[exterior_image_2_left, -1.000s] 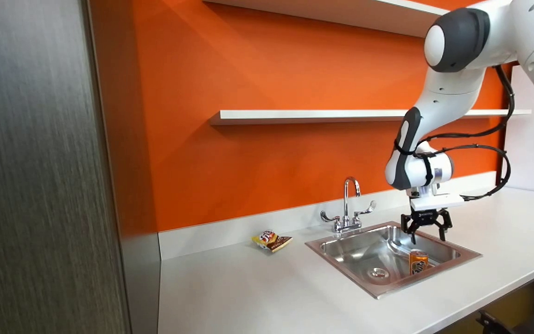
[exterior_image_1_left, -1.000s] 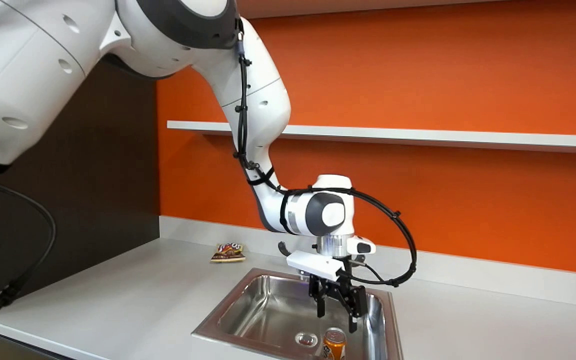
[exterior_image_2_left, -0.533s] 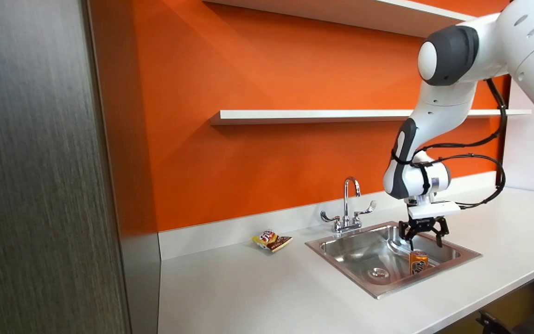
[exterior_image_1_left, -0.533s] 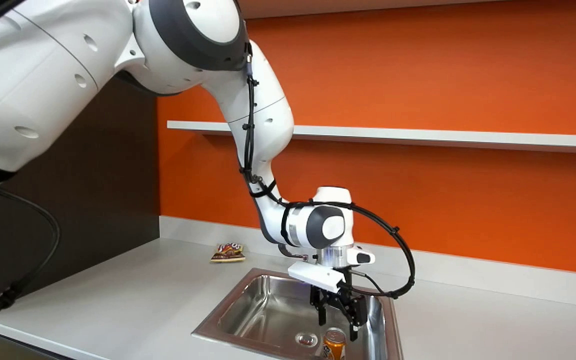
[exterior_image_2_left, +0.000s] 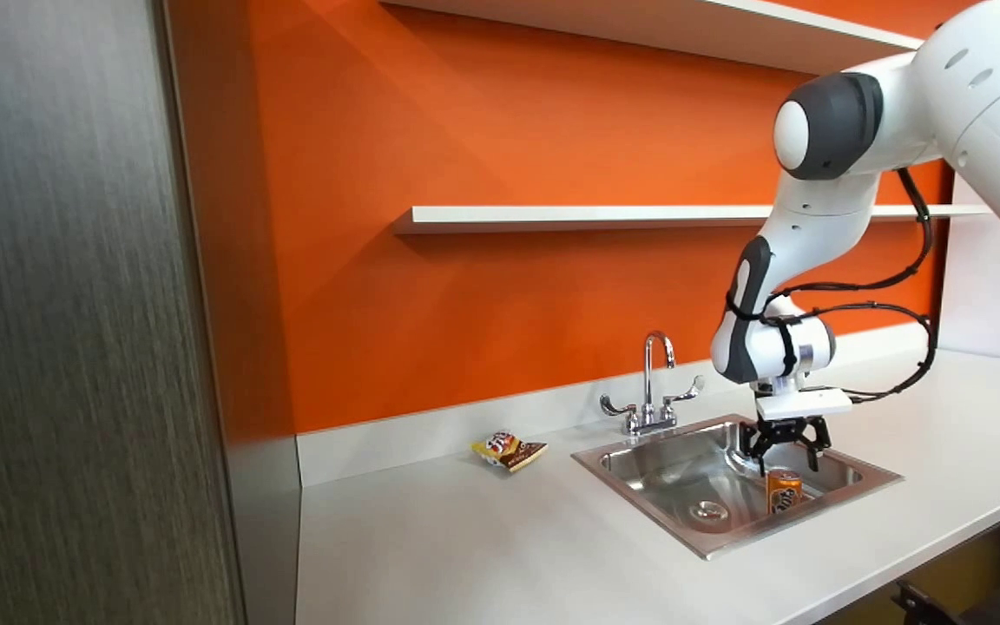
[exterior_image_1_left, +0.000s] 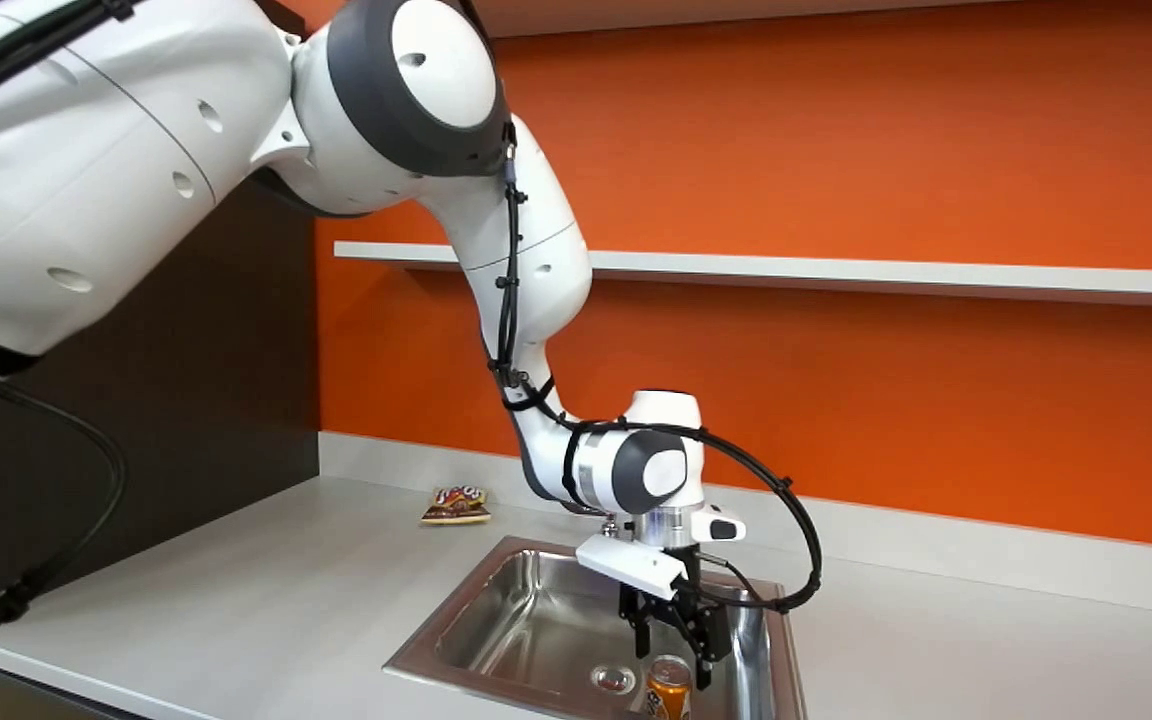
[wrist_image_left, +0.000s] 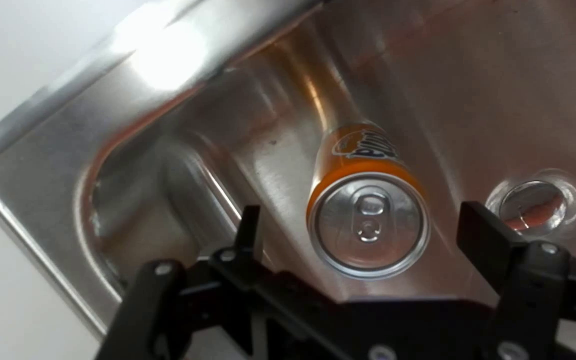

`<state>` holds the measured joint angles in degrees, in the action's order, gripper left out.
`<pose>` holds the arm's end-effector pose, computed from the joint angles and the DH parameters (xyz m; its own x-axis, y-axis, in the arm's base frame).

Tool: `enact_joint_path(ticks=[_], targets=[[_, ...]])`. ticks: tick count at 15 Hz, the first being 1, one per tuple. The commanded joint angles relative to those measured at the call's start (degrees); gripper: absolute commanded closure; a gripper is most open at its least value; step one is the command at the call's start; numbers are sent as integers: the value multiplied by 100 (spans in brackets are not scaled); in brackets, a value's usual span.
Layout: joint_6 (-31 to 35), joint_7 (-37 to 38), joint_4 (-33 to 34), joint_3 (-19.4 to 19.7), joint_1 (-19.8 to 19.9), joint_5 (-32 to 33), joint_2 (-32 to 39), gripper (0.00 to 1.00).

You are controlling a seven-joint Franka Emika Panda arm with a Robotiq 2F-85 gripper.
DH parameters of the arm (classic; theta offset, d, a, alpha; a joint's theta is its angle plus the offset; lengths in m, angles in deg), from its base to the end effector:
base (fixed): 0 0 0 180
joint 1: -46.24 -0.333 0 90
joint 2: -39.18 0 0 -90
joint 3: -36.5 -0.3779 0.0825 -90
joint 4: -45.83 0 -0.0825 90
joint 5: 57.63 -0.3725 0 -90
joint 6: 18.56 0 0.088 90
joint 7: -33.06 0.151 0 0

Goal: Remove the can from the sink

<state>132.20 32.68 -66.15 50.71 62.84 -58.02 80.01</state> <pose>0.5517 -0.3238 0.1298 0.8861 -0.4631 -0.0203 -0.4546 -0.8767 0.1572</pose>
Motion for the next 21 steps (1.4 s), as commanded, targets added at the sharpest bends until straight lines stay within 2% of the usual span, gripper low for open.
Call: enact_joint_path(ticks=[1, 13, 14, 16, 19, 21], targets=[[-1, -42, 247, -135, 130, -69, 185, 0], [-46, -7, 453, -134, 98, -52, 471, 0], [-52, -8, 472, -135, 99, -52, 489, 19], [-56, 4, 501, -136, 95, -56, 521, 32], [-71, 18, 526, -144, 89, -64, 531, 58], [-82, 22, 502, -149, 72, -61, 479, 61]])
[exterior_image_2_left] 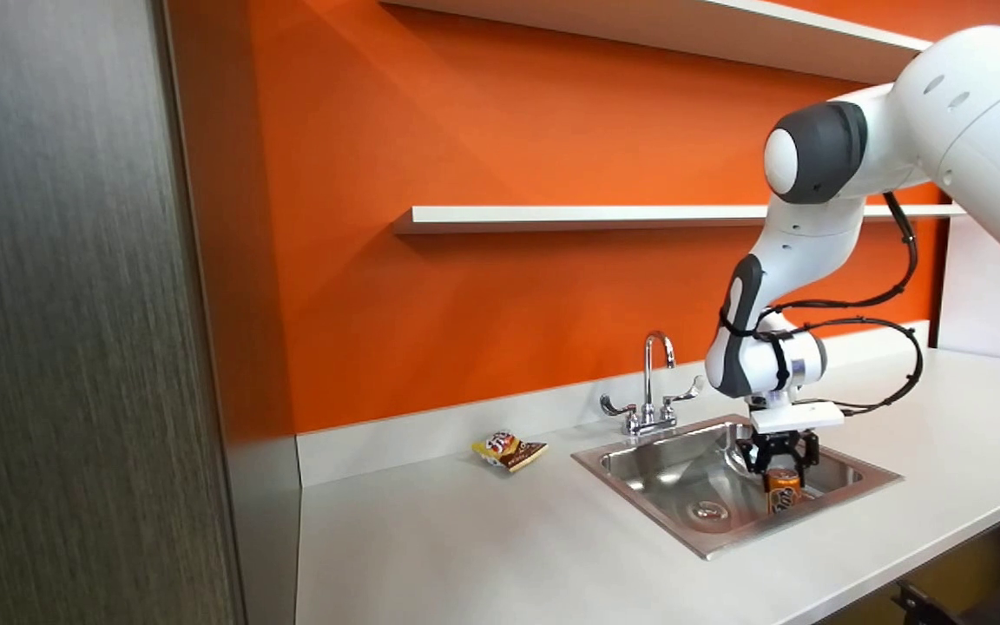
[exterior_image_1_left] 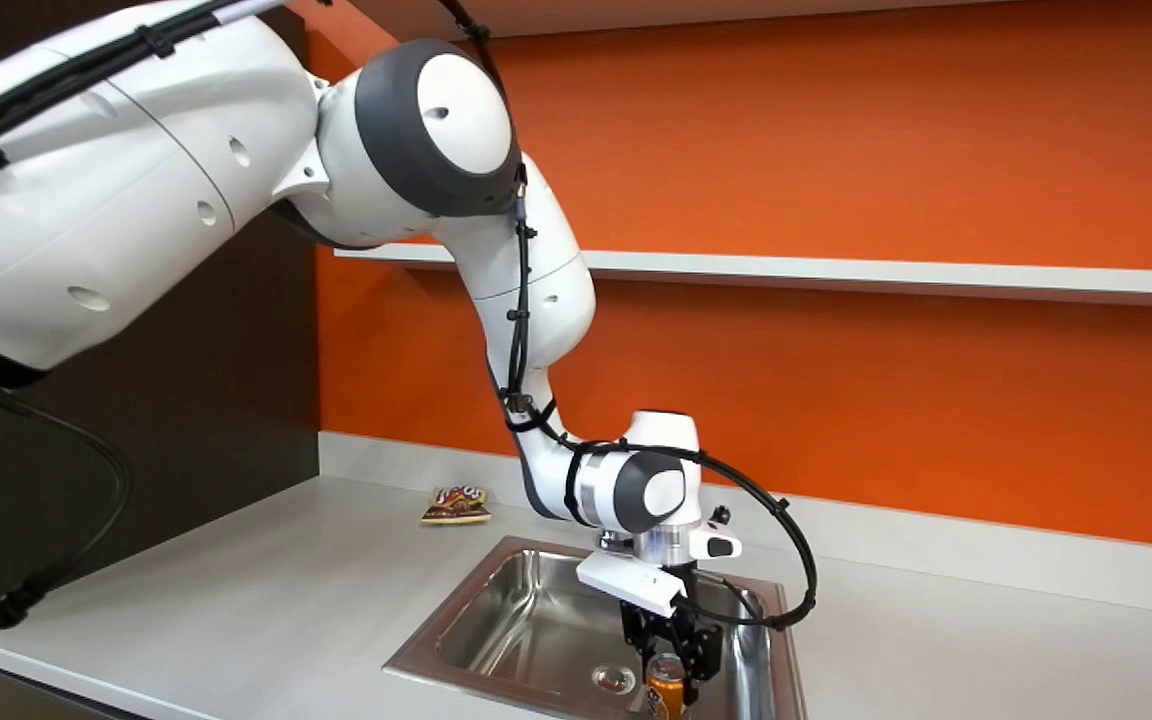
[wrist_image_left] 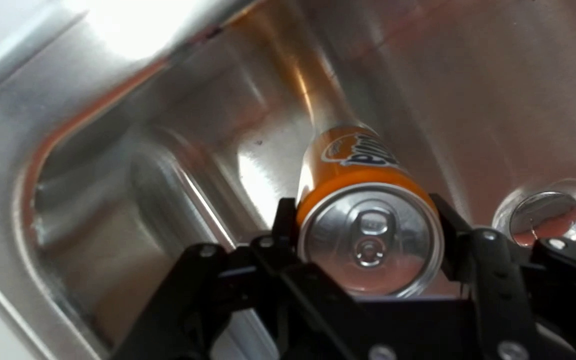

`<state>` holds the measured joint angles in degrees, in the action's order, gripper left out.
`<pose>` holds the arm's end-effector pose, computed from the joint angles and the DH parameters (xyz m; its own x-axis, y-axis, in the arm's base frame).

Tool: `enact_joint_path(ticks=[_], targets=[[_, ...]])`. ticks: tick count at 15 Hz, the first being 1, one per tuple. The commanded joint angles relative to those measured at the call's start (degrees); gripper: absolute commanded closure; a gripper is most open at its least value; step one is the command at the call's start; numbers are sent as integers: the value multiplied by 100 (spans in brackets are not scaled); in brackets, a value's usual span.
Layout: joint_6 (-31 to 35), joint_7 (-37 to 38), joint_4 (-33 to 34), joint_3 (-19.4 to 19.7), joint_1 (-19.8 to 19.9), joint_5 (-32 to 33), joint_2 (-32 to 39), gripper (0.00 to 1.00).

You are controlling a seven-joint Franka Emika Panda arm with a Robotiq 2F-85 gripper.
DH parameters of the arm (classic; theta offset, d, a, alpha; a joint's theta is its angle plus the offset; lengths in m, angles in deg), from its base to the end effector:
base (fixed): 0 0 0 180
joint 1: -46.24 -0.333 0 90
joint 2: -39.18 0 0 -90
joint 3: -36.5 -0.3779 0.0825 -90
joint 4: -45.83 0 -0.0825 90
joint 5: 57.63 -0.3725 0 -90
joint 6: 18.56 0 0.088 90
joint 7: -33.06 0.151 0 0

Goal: Remove the can from the sink

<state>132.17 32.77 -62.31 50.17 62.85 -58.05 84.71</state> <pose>0.5653 -0.3238 0.0990 0.8927 -0.4492 -0.0362 -0.4380 -0.8837 0.1652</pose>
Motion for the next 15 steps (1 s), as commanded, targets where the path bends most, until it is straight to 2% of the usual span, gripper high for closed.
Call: enact_joint_path(ticks=[1, 10, 15], targets=[[-82, 20, 82, -80, 46, -41, -49, 61], [-88, 39, -327, 29, -57, 35, -710, 61], [-116, -10, -784, 4, -92, 55, -1304, 61]])
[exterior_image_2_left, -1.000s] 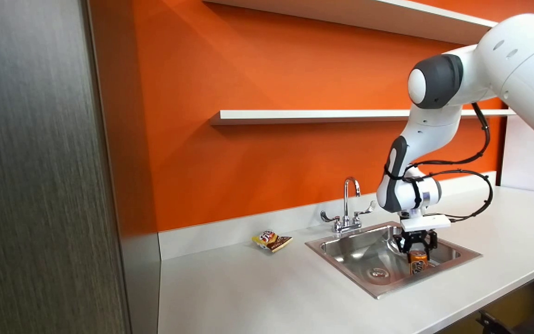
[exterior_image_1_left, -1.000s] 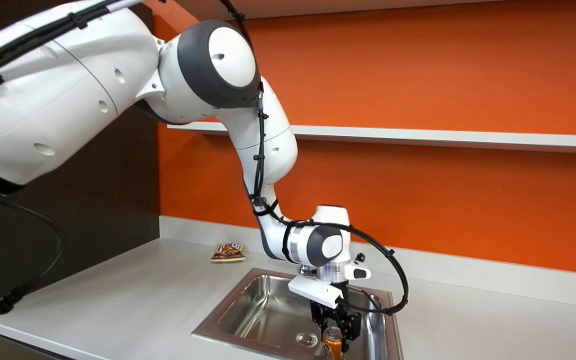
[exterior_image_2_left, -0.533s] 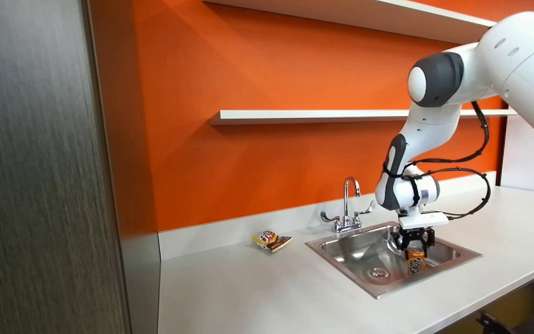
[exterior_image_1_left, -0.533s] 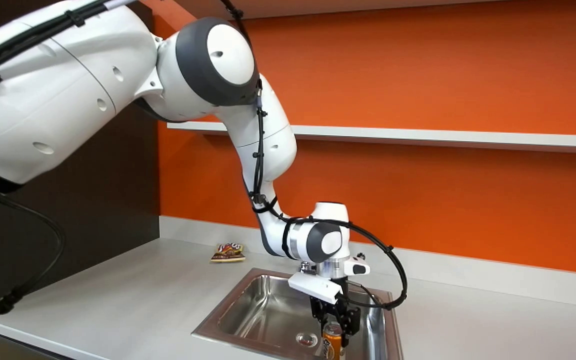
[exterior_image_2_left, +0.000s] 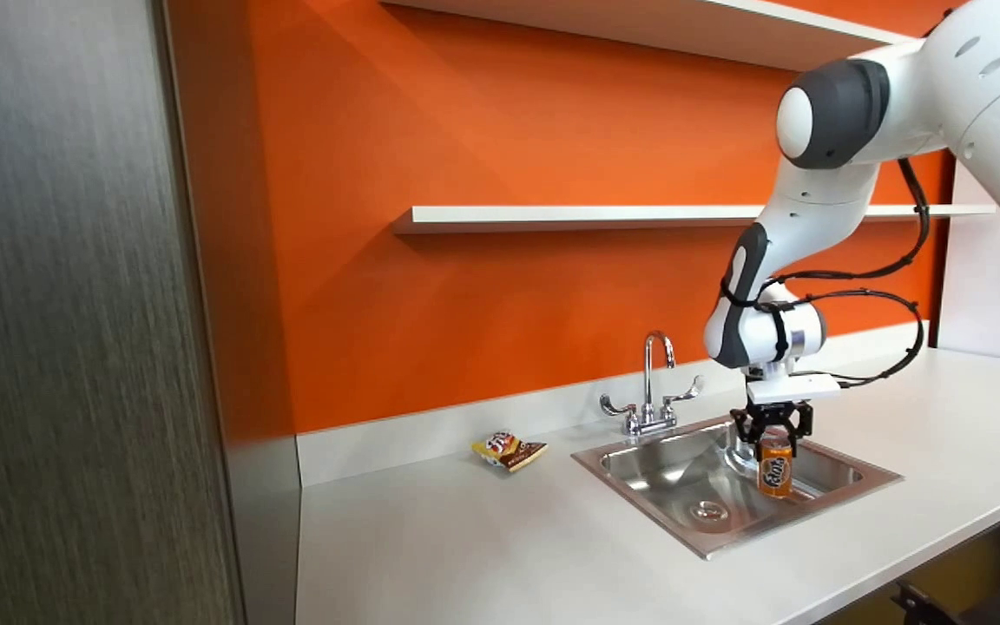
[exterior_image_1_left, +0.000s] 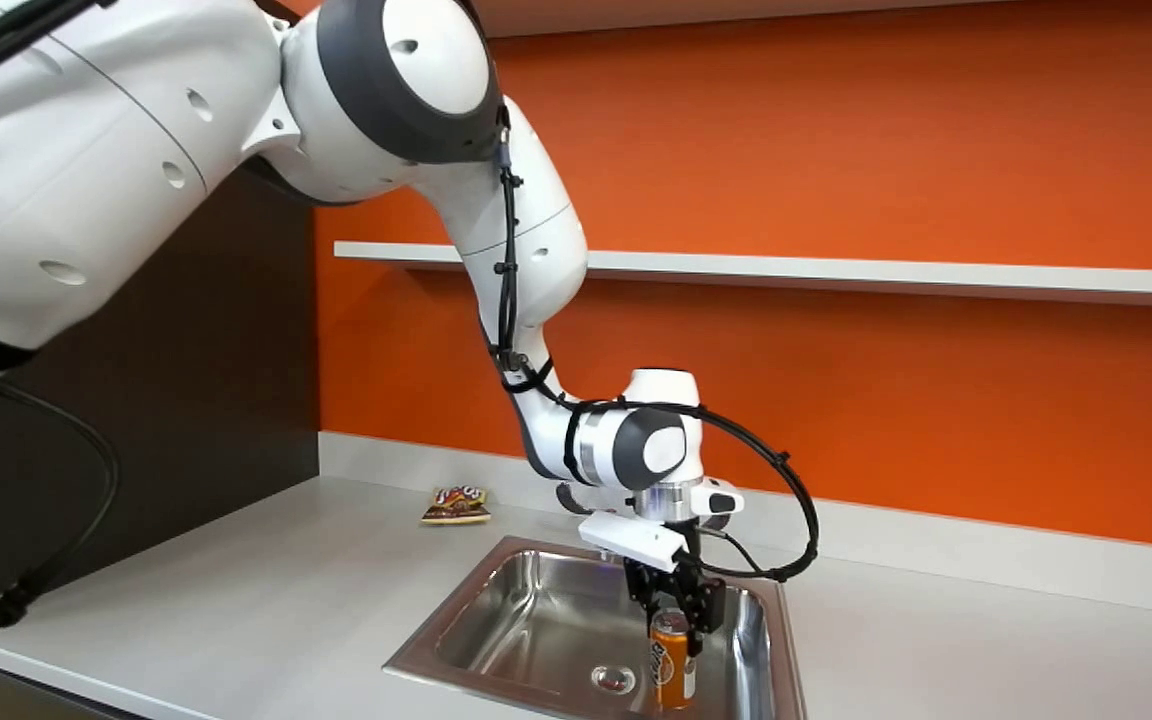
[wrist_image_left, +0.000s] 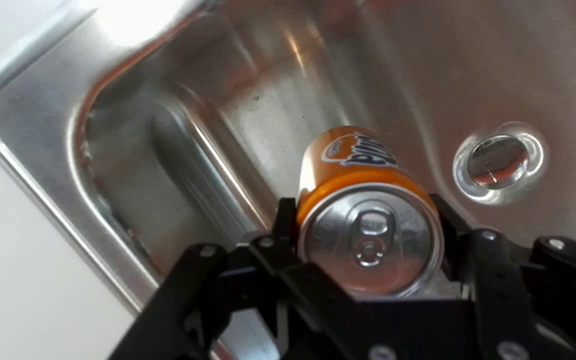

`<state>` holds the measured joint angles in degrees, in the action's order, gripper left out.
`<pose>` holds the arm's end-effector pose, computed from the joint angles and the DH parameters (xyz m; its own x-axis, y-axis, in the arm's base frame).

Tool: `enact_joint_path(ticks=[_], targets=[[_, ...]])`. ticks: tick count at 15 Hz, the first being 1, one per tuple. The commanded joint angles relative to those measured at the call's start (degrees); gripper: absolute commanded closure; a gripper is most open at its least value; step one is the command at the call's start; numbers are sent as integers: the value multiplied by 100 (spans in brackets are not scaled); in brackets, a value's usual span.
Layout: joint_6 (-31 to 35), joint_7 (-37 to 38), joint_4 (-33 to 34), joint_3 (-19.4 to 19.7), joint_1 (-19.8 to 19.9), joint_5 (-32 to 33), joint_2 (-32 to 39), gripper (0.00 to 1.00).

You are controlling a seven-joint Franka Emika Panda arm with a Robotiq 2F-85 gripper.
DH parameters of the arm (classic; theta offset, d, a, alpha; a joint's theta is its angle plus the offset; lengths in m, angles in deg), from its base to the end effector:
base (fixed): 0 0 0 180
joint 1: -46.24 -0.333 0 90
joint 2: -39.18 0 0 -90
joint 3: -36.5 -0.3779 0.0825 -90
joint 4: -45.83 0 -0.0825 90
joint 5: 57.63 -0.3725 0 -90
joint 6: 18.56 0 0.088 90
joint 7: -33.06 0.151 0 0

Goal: Remove the can from the sink

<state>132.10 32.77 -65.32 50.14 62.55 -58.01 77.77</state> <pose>0.5689 -0.3197 0.1582 0.8919 -0.4513 0.0297 -0.4506 -0.8811 0.1439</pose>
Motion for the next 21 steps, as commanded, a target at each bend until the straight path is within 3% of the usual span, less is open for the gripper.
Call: enact_joint_path(ticks=[1, 12, 21], targets=[[-131, -20, -601, 0, -82, 58, -760, 61], [-320, 44, -1869, 10, -620, 555, -2449, 61], [-463, 97, -2326, -381, -1213, 1031, -3053, 61]])
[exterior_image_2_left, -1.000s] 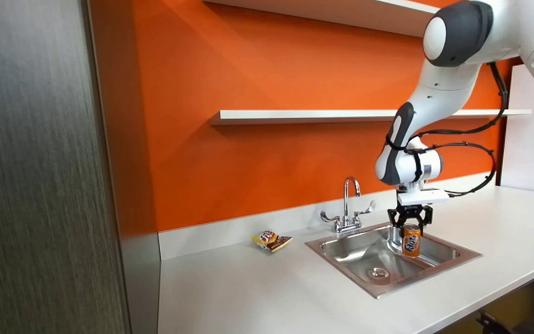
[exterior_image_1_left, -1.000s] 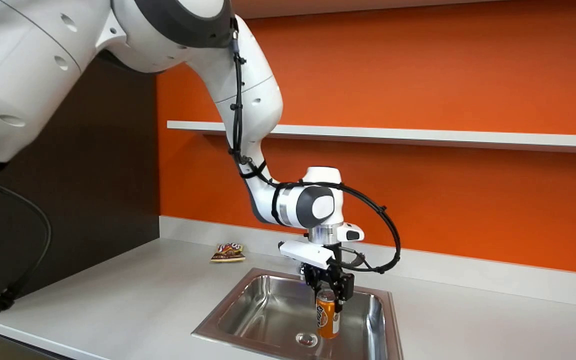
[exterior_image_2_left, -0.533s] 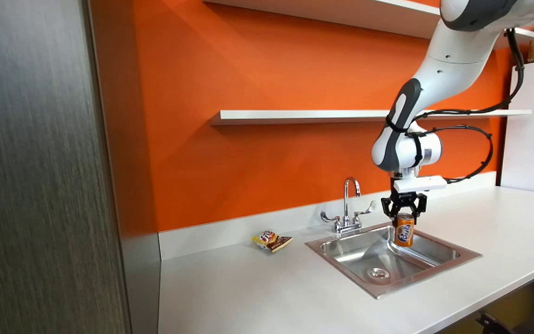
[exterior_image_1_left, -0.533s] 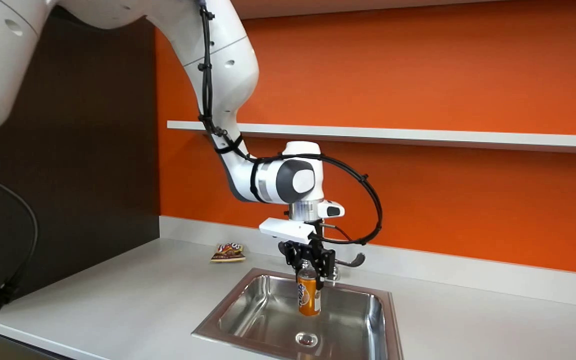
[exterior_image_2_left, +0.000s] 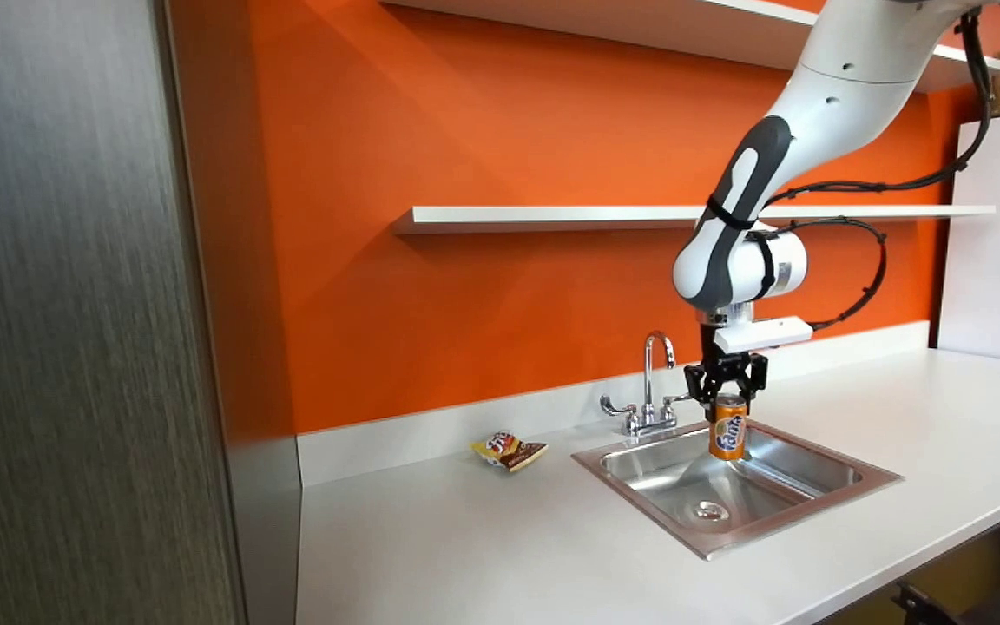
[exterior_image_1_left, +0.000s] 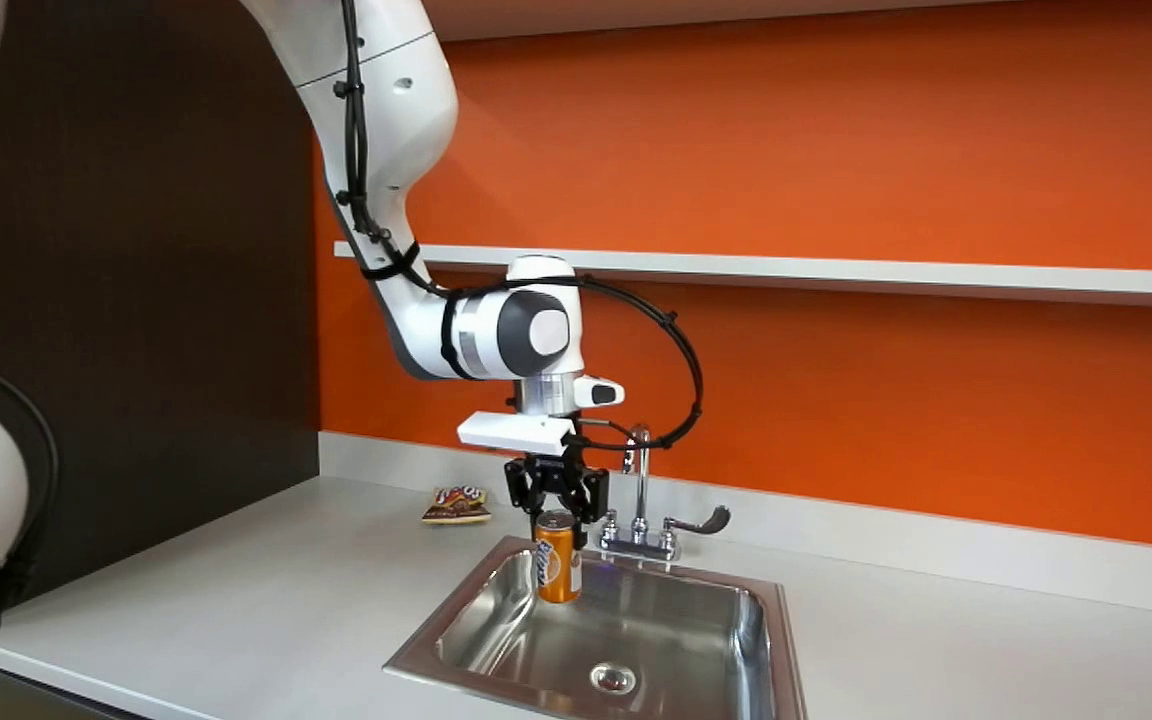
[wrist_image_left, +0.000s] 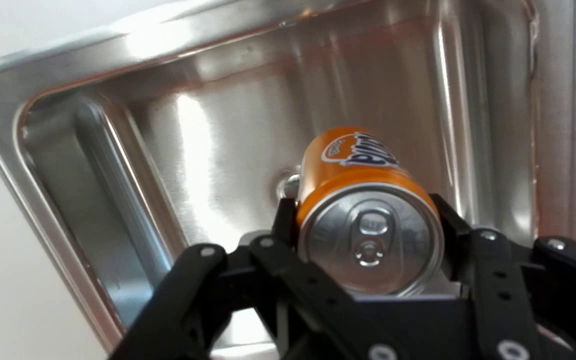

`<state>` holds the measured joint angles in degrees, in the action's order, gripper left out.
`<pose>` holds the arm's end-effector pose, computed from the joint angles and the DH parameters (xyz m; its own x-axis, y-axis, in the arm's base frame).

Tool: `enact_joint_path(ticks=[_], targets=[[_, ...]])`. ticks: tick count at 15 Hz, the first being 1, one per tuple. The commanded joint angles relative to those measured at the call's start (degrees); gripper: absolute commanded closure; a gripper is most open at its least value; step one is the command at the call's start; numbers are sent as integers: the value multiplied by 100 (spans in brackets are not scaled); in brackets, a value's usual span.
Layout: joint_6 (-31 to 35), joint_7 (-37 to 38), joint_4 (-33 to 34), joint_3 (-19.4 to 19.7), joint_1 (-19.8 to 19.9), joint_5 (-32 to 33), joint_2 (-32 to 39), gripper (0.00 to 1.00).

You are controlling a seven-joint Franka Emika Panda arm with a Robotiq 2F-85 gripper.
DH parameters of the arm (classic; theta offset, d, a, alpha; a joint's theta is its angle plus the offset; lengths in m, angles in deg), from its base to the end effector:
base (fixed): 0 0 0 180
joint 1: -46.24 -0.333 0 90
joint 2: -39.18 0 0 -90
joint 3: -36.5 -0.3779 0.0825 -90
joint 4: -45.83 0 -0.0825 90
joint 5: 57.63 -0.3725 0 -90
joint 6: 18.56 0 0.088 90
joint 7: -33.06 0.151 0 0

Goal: Remove the can from the sink

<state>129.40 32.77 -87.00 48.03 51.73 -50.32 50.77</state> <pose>0.5143 -0.1578 0.2886 0.9827 -0.1762 0.0567 -0.1817 -0.9767 0.1145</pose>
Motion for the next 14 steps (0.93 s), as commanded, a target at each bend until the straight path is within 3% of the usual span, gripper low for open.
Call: enact_joint_path(ticks=[1, 14], targets=[[-209, 112, -152, -243, -213, 308, -368, 61], [-161, 114, 23, -969, -954, 578, -11, 61]])
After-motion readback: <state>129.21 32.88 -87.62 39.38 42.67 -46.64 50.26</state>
